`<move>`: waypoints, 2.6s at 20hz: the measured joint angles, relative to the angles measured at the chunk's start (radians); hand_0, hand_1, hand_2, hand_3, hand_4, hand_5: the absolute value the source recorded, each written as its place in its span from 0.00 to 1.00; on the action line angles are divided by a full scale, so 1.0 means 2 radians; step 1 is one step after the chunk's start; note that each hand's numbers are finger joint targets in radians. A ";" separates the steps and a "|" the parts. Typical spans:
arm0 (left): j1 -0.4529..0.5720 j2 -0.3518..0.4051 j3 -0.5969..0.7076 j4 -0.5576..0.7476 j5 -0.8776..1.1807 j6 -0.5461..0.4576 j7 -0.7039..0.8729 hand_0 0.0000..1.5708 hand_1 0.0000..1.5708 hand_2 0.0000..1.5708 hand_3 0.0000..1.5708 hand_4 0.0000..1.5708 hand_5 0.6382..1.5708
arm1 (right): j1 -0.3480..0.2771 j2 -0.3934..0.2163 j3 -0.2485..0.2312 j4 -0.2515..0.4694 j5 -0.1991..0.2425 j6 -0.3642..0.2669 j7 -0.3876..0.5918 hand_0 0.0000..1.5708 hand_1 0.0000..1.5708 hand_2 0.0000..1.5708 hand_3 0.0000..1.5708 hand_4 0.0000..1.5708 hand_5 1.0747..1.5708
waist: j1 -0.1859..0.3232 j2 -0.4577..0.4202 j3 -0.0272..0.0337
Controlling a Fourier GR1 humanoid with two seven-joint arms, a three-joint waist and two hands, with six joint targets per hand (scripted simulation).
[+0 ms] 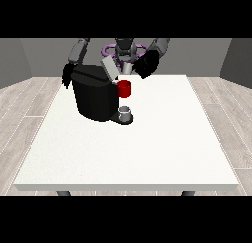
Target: Insert the coffee pod into the coffee machine and close the lid
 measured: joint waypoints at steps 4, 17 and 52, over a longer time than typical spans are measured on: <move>-0.030 0.014 0.019 0.011 0.007 0.007 0.008 0.88 0.88 0.92 0.86 0.40 1.00 | -0.018 -0.007 0.004 0.002 -0.004 0.024 -0.012 0.00 0.00 0.00 0.00 0.18 1.00 | -0.013 0.029 -0.0001; -0.082 0.053 0.054 0.042 0.024 0.017 0.006 0.93 0.93 0.94 0.85 0.39 1.00 | -0.065 -0.009 0.001 0.021 0.000 0.020 -0.017 0.00 0.00 0.00 0.00 0.12 1.00 | -0.030 0.081 -0.0001; 0.109 -0.023 0.088 0.060 0.109 -0.007 -0.148 0.00 0.00 0.00 0.00 0.09 1.00 | 0.043 0.012 0.016 0.034 0.001 0.044 -0.049 0.00 0.00 0.00 0.00 0.06 1.00 | 0.024 -0.069 -0.0008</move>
